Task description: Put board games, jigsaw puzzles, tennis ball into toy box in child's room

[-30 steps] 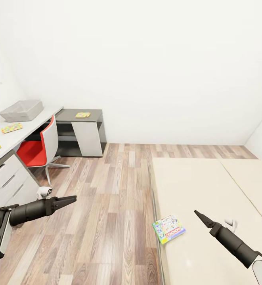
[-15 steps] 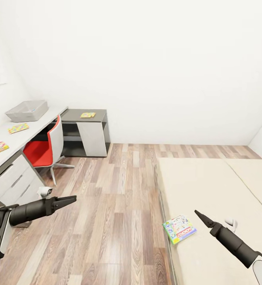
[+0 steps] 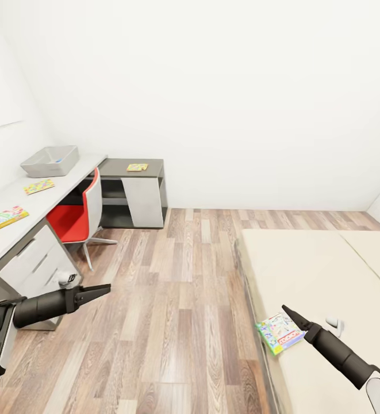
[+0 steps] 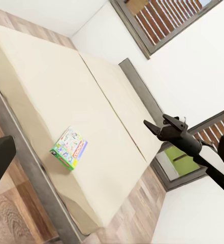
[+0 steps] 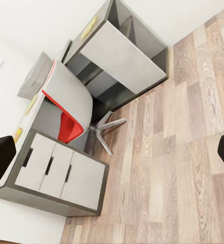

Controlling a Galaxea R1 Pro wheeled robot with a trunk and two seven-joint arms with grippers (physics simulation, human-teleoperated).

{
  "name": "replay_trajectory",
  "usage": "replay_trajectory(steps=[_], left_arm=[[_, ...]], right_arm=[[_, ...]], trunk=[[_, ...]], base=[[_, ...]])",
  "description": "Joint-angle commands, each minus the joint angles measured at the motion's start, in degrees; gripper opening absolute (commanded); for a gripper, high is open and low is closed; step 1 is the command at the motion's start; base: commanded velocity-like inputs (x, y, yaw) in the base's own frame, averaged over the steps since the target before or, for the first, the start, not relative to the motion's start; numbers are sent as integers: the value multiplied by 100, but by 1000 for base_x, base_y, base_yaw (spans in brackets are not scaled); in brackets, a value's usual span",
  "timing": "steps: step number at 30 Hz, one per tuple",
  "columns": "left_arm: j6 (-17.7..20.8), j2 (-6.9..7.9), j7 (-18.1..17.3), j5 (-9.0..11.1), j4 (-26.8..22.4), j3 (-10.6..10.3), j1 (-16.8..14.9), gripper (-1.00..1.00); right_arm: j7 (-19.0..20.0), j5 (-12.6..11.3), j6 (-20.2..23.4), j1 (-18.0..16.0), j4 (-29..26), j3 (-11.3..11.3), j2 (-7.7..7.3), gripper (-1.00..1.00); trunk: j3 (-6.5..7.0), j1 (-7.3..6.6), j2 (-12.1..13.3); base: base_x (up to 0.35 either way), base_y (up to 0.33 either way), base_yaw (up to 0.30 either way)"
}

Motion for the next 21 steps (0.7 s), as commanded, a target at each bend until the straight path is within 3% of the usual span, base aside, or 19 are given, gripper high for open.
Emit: replay_trajectory(steps=[1, 12, 21], left_arm=[[59, 2, -25, -3, 2, -1, -4, 100], [56, 1, -25, -2, 2, 0, -4, 100], [53, 5, -25, -1, 2, 3, -4, 100]], right_arm=[[5, -40, 45, -4, -3, -7, 2, 100], [13, -29, 50, -4, -11, -2, 12, 100], [12, -35, 66, -4, -12, 0, -8, 100]], trunk=[[-11, 3, -11], [-7, 3, -11], [32, 3, -11]], base=[[0, 288, 0], [137, 253, -7], [246, 207, -189]])
